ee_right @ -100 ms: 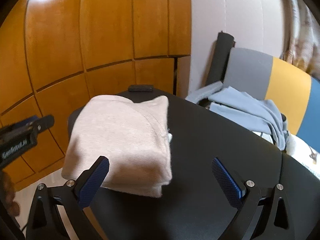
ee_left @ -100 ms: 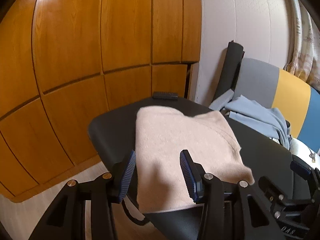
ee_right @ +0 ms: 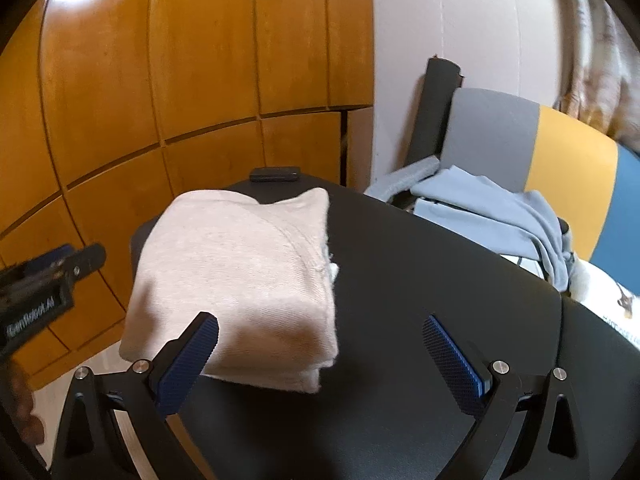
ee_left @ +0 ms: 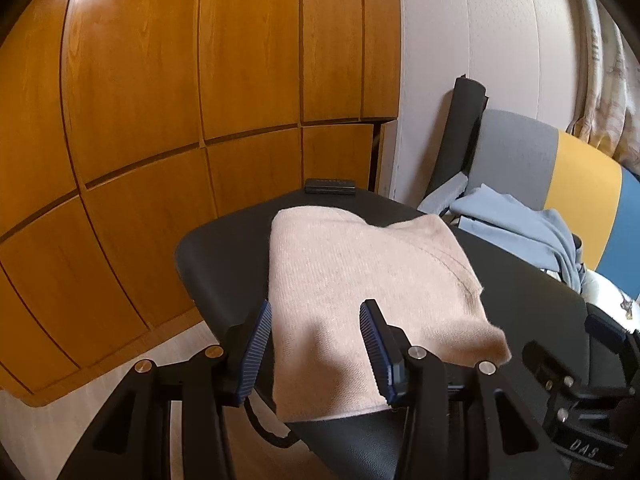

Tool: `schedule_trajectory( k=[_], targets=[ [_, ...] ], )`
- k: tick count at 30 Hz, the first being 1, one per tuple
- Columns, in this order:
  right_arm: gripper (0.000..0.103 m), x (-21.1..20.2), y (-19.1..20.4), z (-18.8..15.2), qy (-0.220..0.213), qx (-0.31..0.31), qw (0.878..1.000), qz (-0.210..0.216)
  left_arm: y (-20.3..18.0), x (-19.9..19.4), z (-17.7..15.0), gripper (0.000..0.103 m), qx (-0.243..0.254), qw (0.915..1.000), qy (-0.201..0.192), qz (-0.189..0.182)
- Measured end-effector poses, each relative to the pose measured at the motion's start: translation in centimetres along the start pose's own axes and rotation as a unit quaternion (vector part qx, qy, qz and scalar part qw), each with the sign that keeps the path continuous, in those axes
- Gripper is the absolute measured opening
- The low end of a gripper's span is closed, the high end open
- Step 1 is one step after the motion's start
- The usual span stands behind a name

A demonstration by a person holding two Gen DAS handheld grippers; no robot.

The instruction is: Fold clothes

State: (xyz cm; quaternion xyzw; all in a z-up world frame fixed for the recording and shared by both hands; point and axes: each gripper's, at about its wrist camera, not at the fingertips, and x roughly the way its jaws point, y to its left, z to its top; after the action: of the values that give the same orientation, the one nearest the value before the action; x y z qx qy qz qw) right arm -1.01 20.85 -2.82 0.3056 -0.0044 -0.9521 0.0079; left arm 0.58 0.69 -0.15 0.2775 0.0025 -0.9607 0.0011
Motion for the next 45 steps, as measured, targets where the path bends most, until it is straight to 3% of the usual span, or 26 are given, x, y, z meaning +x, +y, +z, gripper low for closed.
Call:
schedule_trajectory(
  k=[5, 9, 16, 45],
  targets=[
    [0.103, 0.2, -0.1, -0.1, 0.008, 0.001, 1.000, 0.006, -0.9, -0.5, -0.6, 0.047, 0.014, 0.9997, -0.016, 0.009],
    [0.103, 0.4, -0.1, -0.1, 0.011, -0.006, 1.000, -0.003, -1.6, 1.1, -0.2, 0.047, 0.023, 0.9996, 0.017, 0.001],
    [0.103, 0.3, -0.1, 0.1, 0.023, 0.000, 0.999, -0.023, -2.6, 1.7, -0.4, 0.047, 0.027, 0.9990, 0.036, -0.006],
    [0.103, 0.6, -0.1, 0.1, 0.025, 0.003, 0.999, -0.027, -3.0, 3.0, -1.1, 0.047, 0.014, 0.9979, 0.060, -0.022]
  ],
)
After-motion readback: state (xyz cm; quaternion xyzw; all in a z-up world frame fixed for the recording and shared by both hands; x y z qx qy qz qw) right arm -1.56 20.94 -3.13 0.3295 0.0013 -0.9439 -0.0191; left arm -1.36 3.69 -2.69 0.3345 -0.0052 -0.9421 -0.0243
